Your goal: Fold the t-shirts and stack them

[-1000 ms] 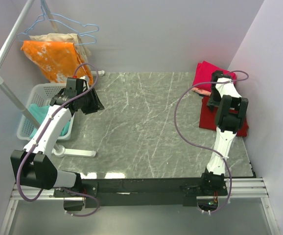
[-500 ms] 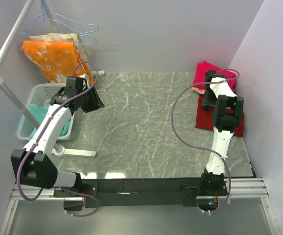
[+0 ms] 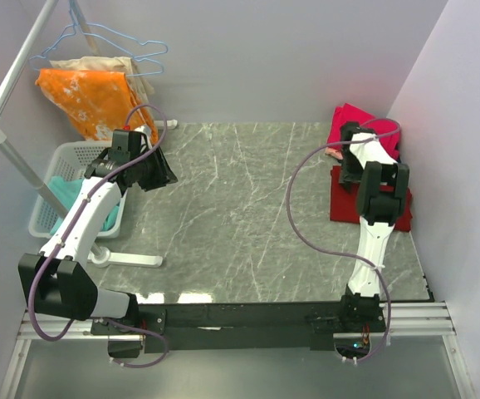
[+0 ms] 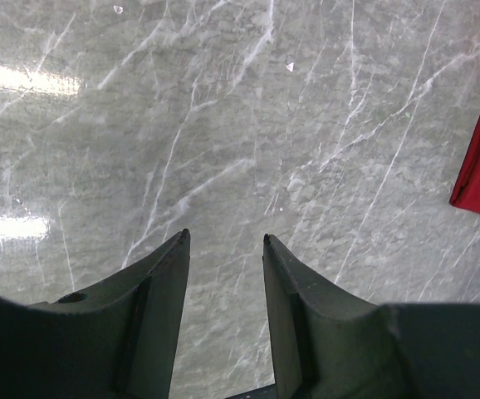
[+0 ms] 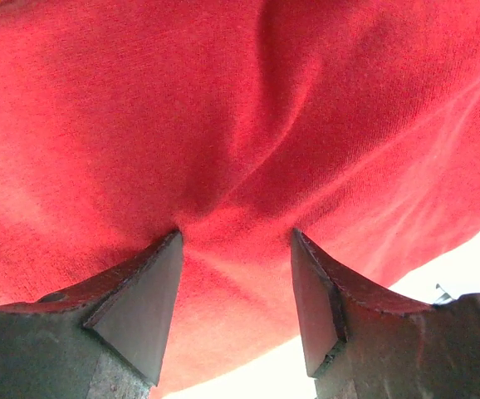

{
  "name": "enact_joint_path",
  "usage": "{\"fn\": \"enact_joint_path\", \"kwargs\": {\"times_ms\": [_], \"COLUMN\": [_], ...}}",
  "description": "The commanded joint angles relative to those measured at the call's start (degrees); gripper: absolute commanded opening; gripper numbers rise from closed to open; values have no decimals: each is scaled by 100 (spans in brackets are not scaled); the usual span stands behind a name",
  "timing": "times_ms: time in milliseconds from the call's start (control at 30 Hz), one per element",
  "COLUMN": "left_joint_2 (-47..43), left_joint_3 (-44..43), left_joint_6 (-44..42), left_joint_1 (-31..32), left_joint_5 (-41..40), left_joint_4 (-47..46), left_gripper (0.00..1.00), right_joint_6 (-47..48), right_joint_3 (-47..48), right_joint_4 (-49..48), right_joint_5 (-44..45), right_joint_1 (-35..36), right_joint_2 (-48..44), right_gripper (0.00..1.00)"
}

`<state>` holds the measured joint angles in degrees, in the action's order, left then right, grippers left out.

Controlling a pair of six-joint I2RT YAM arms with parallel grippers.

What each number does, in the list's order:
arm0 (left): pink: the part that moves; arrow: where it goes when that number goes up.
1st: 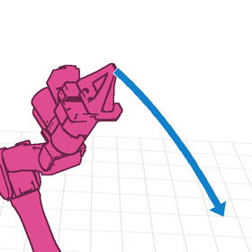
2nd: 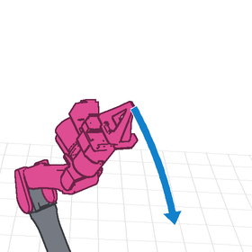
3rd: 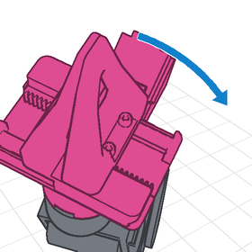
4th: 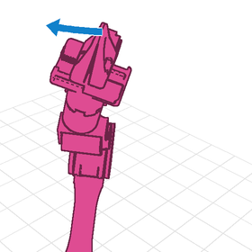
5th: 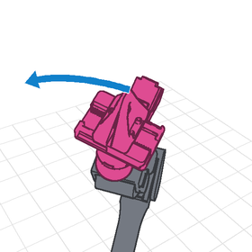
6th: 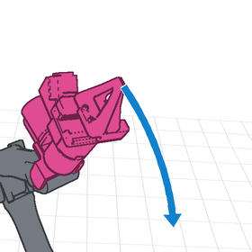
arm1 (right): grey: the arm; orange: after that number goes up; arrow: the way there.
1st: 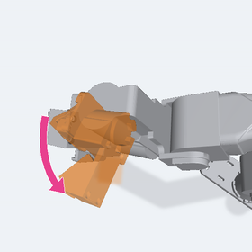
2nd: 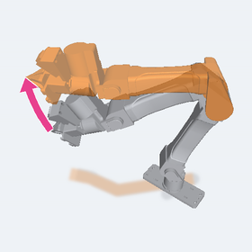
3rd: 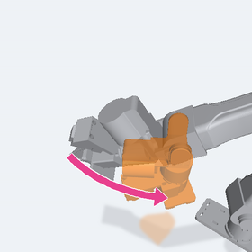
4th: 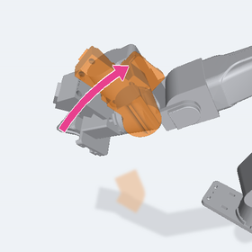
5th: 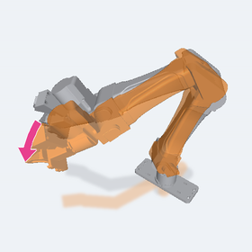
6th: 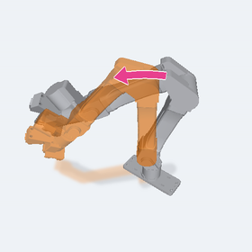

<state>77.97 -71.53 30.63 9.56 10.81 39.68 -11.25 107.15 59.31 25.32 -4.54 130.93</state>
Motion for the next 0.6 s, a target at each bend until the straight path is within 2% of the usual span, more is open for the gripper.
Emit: {"fn": "enact_joint_path", "kwargs": {"times_ms": [0,300,567], "left_joint_2": [-98,-72,-151], "left_joint_3": [-107,-81,16], "left_joint_6": [-101,-75,-110], "left_joint_1": [-16,-16,-16], "left_joint_5": [159,185,53], "left_joint_4": [-180,-206,-294], "left_gripper": [47,48,52], "right_joint_6": [-203,-264,-246], "right_joint_3": [-274,-81,69], "right_joint_4": [239,205,-147], "right_joint_5": [-27,34,-317], "right_joint_1": [-416,-478,-241], "right_joint_2": [-59,-331,-1411], "right_gripper": [62,61,61]}}
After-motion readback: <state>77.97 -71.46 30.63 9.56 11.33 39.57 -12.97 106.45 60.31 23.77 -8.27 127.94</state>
